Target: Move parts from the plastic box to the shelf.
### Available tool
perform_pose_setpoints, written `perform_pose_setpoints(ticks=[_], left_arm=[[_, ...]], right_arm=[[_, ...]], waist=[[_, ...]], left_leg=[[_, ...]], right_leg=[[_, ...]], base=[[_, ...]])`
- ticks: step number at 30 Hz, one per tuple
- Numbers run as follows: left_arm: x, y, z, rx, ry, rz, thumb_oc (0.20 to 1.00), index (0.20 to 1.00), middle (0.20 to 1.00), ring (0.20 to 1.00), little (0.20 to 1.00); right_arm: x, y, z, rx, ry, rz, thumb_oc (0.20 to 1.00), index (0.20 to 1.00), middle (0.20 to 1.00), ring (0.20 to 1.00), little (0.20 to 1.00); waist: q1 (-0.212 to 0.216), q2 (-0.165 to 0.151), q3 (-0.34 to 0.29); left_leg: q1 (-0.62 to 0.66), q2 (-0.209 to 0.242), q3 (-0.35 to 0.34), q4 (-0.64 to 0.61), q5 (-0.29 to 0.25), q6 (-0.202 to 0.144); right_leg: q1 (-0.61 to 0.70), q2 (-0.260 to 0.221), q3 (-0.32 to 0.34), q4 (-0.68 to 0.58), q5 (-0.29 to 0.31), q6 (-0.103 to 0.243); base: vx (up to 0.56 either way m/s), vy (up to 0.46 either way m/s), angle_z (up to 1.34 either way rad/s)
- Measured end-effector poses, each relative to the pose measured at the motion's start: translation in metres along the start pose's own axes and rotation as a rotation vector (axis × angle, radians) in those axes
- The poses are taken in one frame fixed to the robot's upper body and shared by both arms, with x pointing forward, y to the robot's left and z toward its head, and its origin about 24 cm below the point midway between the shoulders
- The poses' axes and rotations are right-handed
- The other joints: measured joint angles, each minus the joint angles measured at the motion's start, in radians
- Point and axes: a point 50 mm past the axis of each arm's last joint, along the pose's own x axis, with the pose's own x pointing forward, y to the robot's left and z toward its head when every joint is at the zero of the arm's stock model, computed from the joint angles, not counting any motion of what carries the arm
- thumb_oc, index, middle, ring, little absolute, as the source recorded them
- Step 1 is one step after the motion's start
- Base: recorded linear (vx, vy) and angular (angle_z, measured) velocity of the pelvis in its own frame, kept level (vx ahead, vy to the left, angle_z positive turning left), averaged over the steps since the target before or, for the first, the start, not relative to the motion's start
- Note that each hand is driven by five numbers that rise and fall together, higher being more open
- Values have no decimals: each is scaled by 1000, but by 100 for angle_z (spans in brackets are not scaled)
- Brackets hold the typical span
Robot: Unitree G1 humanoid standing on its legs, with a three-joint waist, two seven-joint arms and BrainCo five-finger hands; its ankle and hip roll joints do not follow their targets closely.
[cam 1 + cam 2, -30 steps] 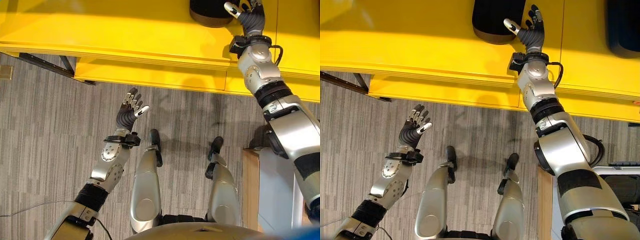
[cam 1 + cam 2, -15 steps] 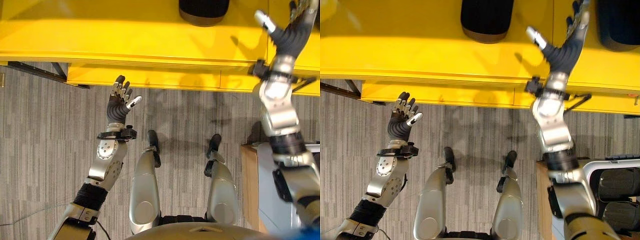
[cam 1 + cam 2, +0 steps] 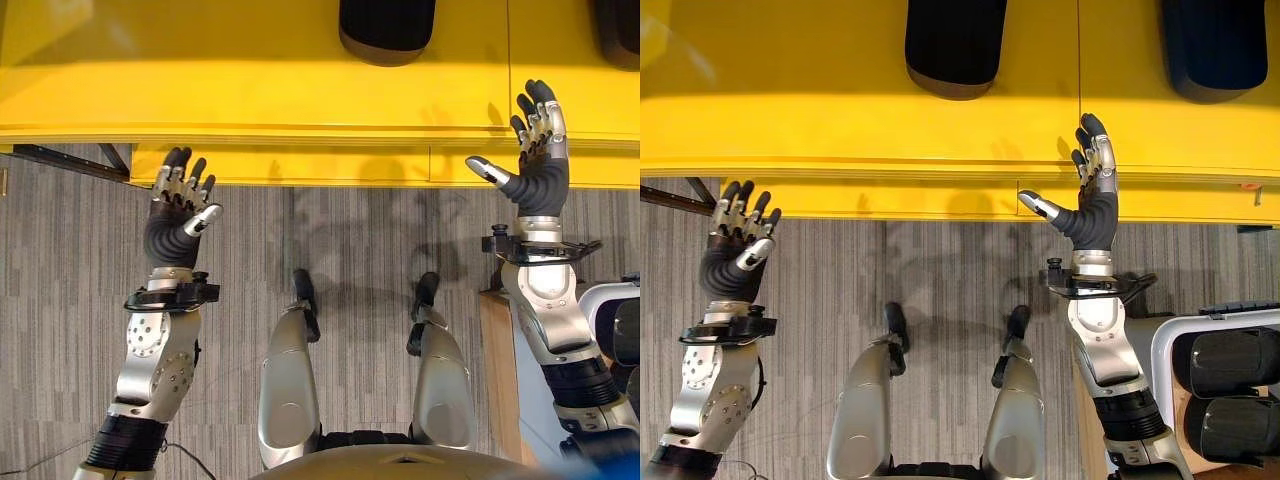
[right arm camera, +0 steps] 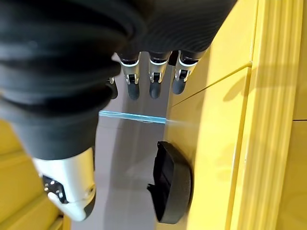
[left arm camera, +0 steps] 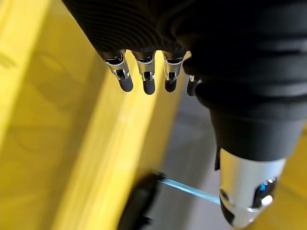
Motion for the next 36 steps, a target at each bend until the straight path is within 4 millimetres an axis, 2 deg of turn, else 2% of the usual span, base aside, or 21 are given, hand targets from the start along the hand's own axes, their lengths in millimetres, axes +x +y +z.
perform_pose_setpoints(ticks=[4,10,13,16,17,22,26,32,34,36], left_arm=[[2,-8,7,-73,-79,-23,1000,1000,1000,1000,1000],[39,-38,22,-181,-254,-91,1000,1000,1000,1000,1000],[60,-54,35,-165,-345,-126,1000,1000,1000,1000,1000],[68,-67,33,-172,-353,-139,1000,1000,1000,1000,1000],[78,-73,26,-164,-340,-131,1000,1000,1000,1000,1000],[83,-66,9,-86,-290,-36,1000,1000,1000,1000,1000],[103,-47,-14,30,-194,101,1000,1000,1000,1000,1000],[113,-33,-22,143,-150,196,1000,1000,1000,1000,1000],[116,-23,-25,170,-131,271,1000,1000,1000,1000,1000],[117,-18,-23,189,-140,307,1000,1000,1000,1000,1000]], right_arm=[[-1,1,0,22,0,29,1000,1000,1000,1000,1000],[-7,6,-4,47,30,72,1000,1000,1000,1000,1000],[-11,13,-8,82,56,96,1000,1000,1000,1000,1000],[-15,21,-10,110,70,119,1000,1000,1000,1000,1000],[-16,27,-12,136,88,139,1000,1000,1000,1000,1000],[-21,32,-15,165,114,171,1000,1000,1000,1000,1000],[-23,31,-17,198,132,167,1000,1000,1000,1000,1000],[-36,31,-24,217,190,167,1000,1000,1000,1000,1000],[-38,33,-25,230,203,174,1000,1000,1000,1000,1000],[-38,33,-25,237,205,170,1000,1000,1000,1000,1000]], waist=[[-3,-1,-10],[-23,-4,-31],[-57,-23,-61],[-92,-43,-91],[-84,-47,-97],[-111,-52,-123],[-128,-60,-139],[-149,-63,-141],[-156,-63,-141],[-161,-63,-141]], left_leg=[[4,0,1,-2,5,-7],[34,1,4,-5,6,-8],[37,2,5,-4,4,-8],[55,7,15,-5,0,-14],[73,13,26,-8,0,-15],[94,20,40,-21,-2,-25],[119,29,60,-25,-5,-27],[119,43,66,-25,-8,-31],[118,49,70,-25,-9,-33],[117,50,75,-26,-9,-34]], right_leg=[[0,0,1,0,0,0],[26,1,1,5,-5,0],[26,2,2,6,-6,-1],[33,13,13,-1,-6,-2],[43,17,27,-3,-6,-2],[52,27,39,-17,-3,-4],[63,35,54,-27,0,-4],[59,48,59,-33,2,-8],[57,53,61,-36,3,-10],[52,54,65,-37,4,-10]], base=[[0,0,0],[0,0,0],[7,-4,-4],[31,-19,-14],[21,-5,-23],[27,-2,-11],[11,1,-14],[5,3,-7],[8,0,-7],[10,8,-6]])
